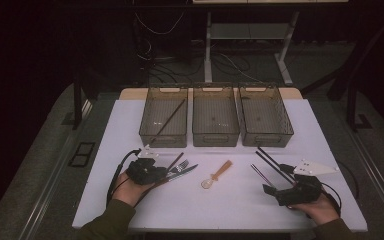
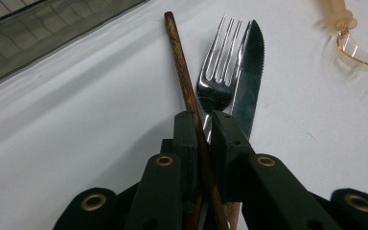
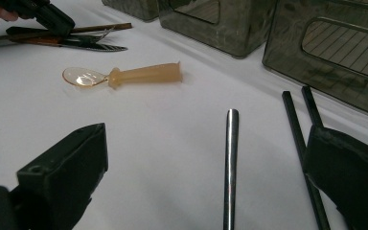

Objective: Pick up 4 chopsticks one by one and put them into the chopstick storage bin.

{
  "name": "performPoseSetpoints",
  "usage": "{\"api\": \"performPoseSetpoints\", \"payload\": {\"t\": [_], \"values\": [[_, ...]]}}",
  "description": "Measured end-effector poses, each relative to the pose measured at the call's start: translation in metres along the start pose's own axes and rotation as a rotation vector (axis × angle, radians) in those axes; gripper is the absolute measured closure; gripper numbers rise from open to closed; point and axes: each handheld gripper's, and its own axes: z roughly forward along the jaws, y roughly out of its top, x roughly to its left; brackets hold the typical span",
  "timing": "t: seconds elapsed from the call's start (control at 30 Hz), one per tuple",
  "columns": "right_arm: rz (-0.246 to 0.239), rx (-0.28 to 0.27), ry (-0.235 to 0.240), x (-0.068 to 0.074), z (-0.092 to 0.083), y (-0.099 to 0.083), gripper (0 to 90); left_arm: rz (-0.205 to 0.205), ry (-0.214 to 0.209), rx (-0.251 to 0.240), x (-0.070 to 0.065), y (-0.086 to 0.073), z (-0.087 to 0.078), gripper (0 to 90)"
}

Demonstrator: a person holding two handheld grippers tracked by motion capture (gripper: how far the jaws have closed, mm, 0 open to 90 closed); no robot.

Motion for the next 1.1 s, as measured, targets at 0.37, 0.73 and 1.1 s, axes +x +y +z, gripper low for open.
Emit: {"api": "performPoseSetpoints", "payload": {"t": [0.37,0.73,1.1], "values": [[0.001,-0.001,0.001,-0.0002,-0.0001,0.0,1.8,0.0,0.0,-0.004,-0.0013,0.0006,0.0001,80.5],[0.001,-0.001,0.001,-0.0002,-0.0002,0.0001,1.8,-0.002,-0.001,-0.016,-0.0005,0.0014,-0.0025,84.0],[0.0,-0.001,0.001,-0.0003,-0.0005,0.0001,1.8,0.018,0.0,-0.016,-0.0006,0.0032,-0.0054,84.2]]}}
